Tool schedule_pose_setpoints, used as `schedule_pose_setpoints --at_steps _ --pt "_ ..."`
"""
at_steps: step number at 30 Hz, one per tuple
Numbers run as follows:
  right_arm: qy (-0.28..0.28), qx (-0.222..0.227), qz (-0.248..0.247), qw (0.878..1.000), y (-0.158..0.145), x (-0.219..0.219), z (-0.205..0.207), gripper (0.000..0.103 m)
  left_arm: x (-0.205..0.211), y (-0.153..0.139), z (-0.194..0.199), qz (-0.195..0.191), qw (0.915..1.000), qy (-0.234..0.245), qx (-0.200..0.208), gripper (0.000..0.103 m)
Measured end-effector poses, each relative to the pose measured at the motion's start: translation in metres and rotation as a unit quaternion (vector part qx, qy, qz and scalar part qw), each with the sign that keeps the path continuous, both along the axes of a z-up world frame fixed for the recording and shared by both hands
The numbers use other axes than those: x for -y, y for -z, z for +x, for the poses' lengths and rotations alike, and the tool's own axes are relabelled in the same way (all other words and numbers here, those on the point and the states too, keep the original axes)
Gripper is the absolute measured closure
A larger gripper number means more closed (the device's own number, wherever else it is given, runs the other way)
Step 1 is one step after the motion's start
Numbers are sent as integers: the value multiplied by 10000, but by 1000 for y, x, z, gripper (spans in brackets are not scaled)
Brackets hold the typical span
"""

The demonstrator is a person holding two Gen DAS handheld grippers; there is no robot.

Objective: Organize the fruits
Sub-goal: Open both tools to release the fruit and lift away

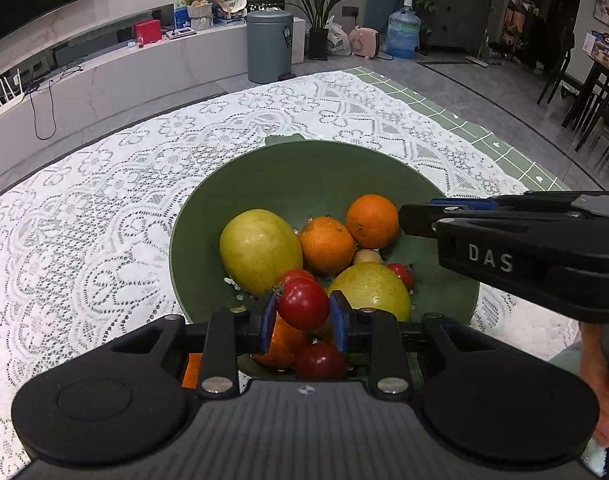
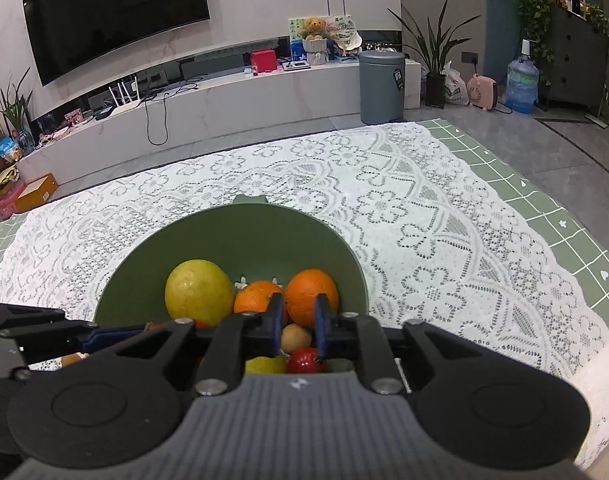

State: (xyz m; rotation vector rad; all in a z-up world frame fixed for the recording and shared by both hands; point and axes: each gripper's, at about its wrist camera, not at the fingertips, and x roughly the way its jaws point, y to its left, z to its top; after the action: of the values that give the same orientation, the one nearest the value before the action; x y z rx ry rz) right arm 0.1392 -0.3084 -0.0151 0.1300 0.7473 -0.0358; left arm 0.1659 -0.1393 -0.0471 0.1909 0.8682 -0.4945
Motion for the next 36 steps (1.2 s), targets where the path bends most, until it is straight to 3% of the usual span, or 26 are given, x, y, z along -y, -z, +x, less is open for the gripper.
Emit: schedule_pose_setpoints --at_steps 5,12,19,22,31,36 --pt "28 5 37 10000 0 1 1 76 1 3 2 -9 10000 42 -27 71" --pt "31 16 39 10000 0 0 -1 74 -1 4 3 -35 10000 51 -36 70" --pt "55 143 21 9999 -2 0 -4 65 -6 -4 -5 -157 9999 31 50 54" --pt "114 269 16 9996 -5 1 -9 58 -10 -11 -11 -189 9997 43 133 53" --pt "271 734 -171 9968 -15 -4 -28 49 -35 -31 -30 -431 9980 -331 334 53" --pt "412 941 112 9946 -21 -4 -42 46 -54 -42 -40 -497 9960 -599 445 53"
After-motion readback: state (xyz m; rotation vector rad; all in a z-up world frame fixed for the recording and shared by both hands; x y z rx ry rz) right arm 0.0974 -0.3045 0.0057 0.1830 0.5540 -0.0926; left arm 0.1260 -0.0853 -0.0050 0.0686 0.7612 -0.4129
